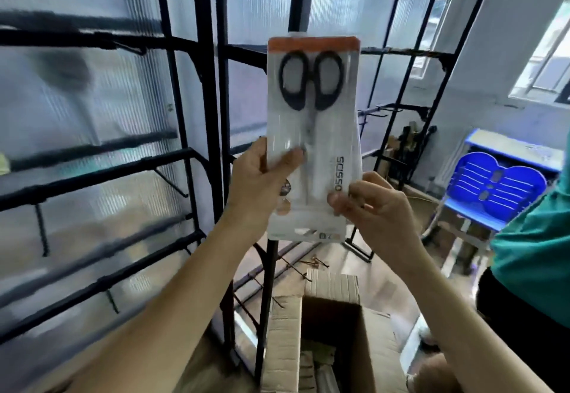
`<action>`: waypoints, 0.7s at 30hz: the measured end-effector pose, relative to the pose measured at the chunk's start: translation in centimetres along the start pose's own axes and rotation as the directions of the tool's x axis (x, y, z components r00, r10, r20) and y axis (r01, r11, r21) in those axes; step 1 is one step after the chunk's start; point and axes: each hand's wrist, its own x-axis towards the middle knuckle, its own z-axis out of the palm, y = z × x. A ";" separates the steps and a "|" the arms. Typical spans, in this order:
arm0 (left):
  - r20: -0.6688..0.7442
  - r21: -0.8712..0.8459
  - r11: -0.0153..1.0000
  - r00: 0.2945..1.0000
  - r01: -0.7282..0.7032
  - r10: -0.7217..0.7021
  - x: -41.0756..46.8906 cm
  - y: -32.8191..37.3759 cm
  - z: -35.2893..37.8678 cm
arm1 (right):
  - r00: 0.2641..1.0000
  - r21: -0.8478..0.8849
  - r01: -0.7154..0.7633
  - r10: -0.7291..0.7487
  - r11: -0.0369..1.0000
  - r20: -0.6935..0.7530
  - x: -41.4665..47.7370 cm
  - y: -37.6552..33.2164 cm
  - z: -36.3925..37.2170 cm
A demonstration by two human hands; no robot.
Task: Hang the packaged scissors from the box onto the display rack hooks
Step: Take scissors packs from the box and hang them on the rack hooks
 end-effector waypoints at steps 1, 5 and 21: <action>-0.056 -0.047 0.999 0.998 0.018 -0.020 -0.2 0.0 -0.3 | 1.000 0.011 0.006 -0.005 1.000 -0.024 -0.1 -0.2 0.5; -0.211 -0.321 0.947 0.974 0.005 -0.076 -0.9 0.8 -1.0 | 0.999 0.049 0.002 0.000 0.999 -0.044 -0.4 -0.2 2.3; -0.629 -0.363 0.894 0.777 -0.264 -0.026 -5.7 3.5 -13.6 | 0.907 0.126 -0.119 0.056 0.985 0.416 -0.1 -5.2 13.6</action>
